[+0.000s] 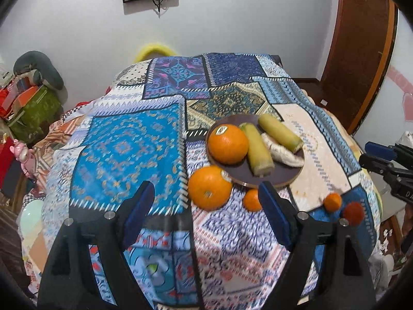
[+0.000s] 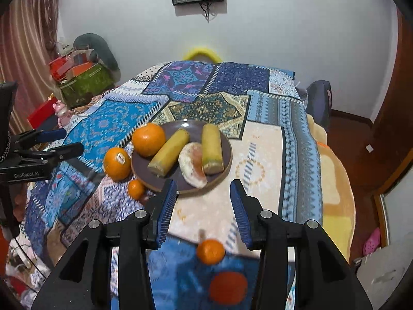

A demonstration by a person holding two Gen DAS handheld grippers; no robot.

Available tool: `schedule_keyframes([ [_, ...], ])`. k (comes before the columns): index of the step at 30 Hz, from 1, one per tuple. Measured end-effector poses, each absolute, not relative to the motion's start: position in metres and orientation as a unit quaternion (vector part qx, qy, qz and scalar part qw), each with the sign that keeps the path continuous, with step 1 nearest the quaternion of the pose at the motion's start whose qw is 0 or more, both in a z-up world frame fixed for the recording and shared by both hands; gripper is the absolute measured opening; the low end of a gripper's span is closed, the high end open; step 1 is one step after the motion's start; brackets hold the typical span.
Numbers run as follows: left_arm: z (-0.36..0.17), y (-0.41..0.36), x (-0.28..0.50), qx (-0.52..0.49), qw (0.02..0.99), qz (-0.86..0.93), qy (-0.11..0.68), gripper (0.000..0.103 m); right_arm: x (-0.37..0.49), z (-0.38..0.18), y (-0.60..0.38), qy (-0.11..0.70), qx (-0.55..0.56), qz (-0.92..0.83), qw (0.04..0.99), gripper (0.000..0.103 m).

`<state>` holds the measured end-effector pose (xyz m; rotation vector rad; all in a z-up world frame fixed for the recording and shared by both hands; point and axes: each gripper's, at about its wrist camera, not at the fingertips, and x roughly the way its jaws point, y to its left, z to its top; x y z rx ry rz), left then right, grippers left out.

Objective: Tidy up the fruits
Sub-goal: 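Open both tools to release the cylinder and orange onto the plate, then grasp the red tomato with the right tool while the left tool approaches another orange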

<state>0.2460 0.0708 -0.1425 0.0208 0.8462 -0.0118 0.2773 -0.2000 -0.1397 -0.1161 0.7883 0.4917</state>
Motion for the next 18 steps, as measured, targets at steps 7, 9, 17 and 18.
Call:
schedule_keyframes([
  [7,-0.160,0.079,0.229,-0.007,0.902,-0.010,0.431,0.083,0.260,-0.155,-0.220,0.401,-0.028,0.227,0.887,0.040],
  [9,-0.166,0.079,0.226,-0.010,0.899,-0.012,0.437,0.083,0.257,-0.164,-0.228,0.412,-0.023,0.218,0.885,0.040],
  [17,-0.184,0.073,0.203,-0.004,0.894,-0.014,0.447,0.083,0.244,-0.194,-0.251,0.460,-0.011,0.195,0.866,0.040],
  [18,-0.186,0.072,0.202,0.001,0.894,-0.013,0.449,0.083,0.243,-0.199,-0.253,0.468,-0.008,0.194,0.862,0.040],
])
